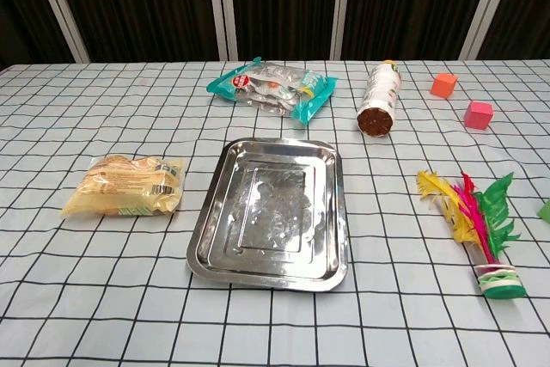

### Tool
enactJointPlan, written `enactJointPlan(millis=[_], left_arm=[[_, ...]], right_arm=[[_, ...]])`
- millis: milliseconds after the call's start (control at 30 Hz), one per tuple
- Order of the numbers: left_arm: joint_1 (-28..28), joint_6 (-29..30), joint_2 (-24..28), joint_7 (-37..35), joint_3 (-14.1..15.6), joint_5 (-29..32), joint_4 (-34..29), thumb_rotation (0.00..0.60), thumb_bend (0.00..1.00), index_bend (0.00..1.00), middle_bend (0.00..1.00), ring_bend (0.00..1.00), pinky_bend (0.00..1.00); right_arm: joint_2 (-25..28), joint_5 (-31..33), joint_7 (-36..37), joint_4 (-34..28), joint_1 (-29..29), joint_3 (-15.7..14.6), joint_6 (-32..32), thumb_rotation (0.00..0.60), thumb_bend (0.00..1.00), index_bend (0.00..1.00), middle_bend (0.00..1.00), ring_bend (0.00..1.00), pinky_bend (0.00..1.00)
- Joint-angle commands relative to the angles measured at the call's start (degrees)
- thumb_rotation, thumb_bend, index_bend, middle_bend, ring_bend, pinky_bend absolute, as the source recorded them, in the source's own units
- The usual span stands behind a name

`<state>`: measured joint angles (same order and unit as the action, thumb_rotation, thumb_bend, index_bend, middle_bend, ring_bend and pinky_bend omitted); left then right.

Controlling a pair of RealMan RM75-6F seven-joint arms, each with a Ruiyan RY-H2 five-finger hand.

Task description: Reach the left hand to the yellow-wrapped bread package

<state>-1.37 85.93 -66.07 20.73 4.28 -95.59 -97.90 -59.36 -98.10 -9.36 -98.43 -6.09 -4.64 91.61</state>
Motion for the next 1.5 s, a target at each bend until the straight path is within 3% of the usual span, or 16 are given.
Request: enactJointPlan(millis=[33, 367, 633, 933, 1233, 1333, 1500], left_arm=[[-0.1, -0.3, -0.3, 0.5, 0.2, -0.2, 0.1, 0.600, 0.01, 0.00, 0.00, 0.00, 0.03], [-3.3, -5.2, -5.2, 1.0, -2.0, 1.9, -1.4, 0.600, 0.00, 0.00, 0.00, 0.00, 0.03], [-10.2, -14.3, -15.3, 14.8, -9.2, 14.1, -5.0, 0.600, 0.00, 0.00, 0.00, 0.00, 0.03], [-17.9, -18.3, -26.9, 24.4, -16.7, 27.4, 1.7, 0.600, 0.00, 0.00, 0.00, 0.00, 0.04], [-25.2, -22.0, -32.9, 28.7, -20.3, 37.3, 9.3, 0.600, 0.00, 0.00, 0.01, 0.00, 0.06], [-26.4, -22.1, -33.6, 28.9, -20.2, 38.5, 10.7, 0.600, 0.00, 0.05, 0.14, 0.09, 0.15], [-28.2, -21.3, -35.5, 29.6, -19.8, 39.6, 14.2, 0.600, 0.04, 0.25, 0.39, 0.26, 0.22]], right_arm=[[0.1, -0.2, 0.2, 0.0, -0.1, -0.1, 0.3, 0.600, 0.31, 0.00, 0.00, 0.00, 0.00], [0.8, 1.2, 2.5, 0.0, 0.5, 0.4, -0.9, 0.600, 0.31, 0.00, 0.00, 0.00, 0.00], [2.1, 3.0, 5.3, -0.2, 2.1, 0.9, -3.5, 0.600, 0.31, 0.00, 0.00, 0.00, 0.00], [3.0, 4.6, 8.7, 0.6, 3.5, 1.1, -6.3, 0.600, 0.31, 0.00, 0.00, 0.00, 0.00], [3.7, 6.4, 11.1, 1.2, 4.2, 2.0, -6.9, 0.600, 0.31, 0.00, 0.00, 0.00, 0.00], [3.8, 6.6, 11.3, 1.3, 4.2, 2.1, -6.8, 0.600, 0.31, 0.00, 0.00, 0.00, 0.00], [3.8, 7.1, 11.4, 1.3, 4.2, 2.2, -6.6, 0.600, 0.31, 0.00, 0.00, 0.00, 0.00]])
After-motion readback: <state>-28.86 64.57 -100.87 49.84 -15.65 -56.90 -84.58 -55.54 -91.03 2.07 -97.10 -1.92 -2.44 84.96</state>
